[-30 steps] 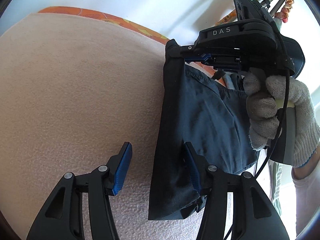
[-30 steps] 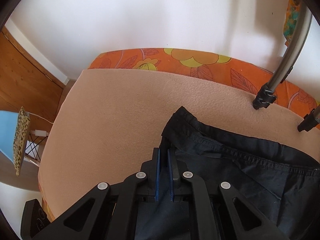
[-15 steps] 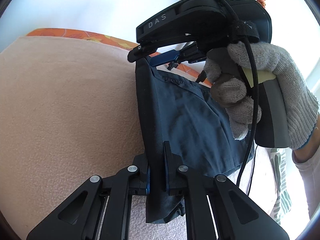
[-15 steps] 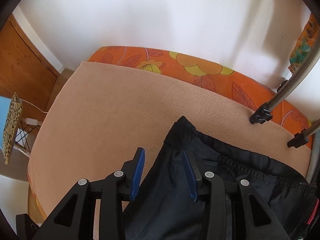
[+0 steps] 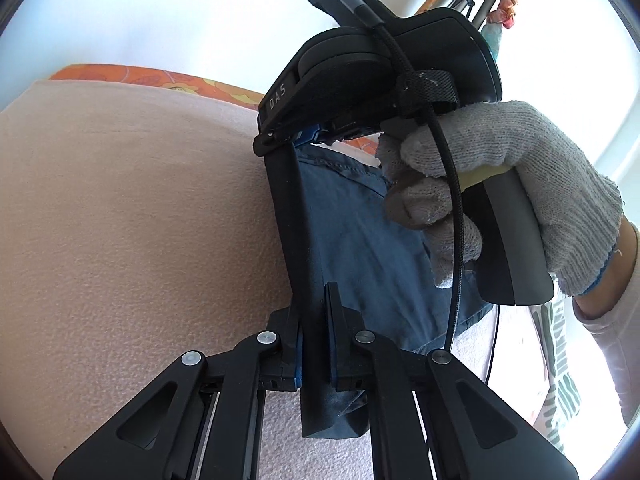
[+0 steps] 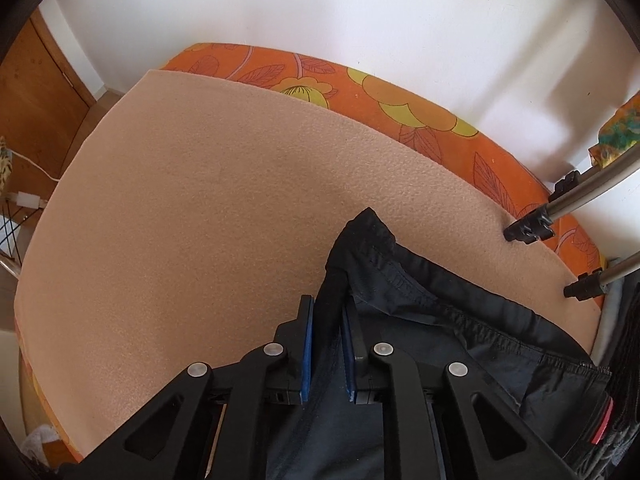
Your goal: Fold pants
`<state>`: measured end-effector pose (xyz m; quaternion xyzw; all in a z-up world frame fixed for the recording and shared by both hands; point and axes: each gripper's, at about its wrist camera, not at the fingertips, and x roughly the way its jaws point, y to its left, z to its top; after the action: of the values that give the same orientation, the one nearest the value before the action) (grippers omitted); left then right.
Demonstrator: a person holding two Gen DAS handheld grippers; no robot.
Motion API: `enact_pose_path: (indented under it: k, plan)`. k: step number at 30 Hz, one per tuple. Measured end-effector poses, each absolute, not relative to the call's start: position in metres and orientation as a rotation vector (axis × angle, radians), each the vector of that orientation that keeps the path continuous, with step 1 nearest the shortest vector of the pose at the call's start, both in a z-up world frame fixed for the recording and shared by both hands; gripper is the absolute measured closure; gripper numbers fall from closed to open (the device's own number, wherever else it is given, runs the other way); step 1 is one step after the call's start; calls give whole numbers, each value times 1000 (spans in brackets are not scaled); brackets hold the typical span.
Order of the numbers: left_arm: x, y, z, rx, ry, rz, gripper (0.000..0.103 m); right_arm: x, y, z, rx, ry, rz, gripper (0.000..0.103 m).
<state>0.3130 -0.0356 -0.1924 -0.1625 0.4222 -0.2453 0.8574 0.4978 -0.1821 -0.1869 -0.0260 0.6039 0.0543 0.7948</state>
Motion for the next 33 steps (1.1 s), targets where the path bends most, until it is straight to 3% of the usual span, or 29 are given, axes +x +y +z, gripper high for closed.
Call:
enact_pose_path:
  k: [15, 21, 33]
  plan:
    - [280, 54, -146, -320, 754, -397, 96, 501, -93, -138, 123, 1163, 318, 97]
    - [271, 55, -130, -237, 736, -355, 96, 500, -58, -127, 165, 1139, 398, 97]
    - [278, -33, -100, -156, 677, -506, 96, 475, -169, -82, 320, 1027, 399, 98]
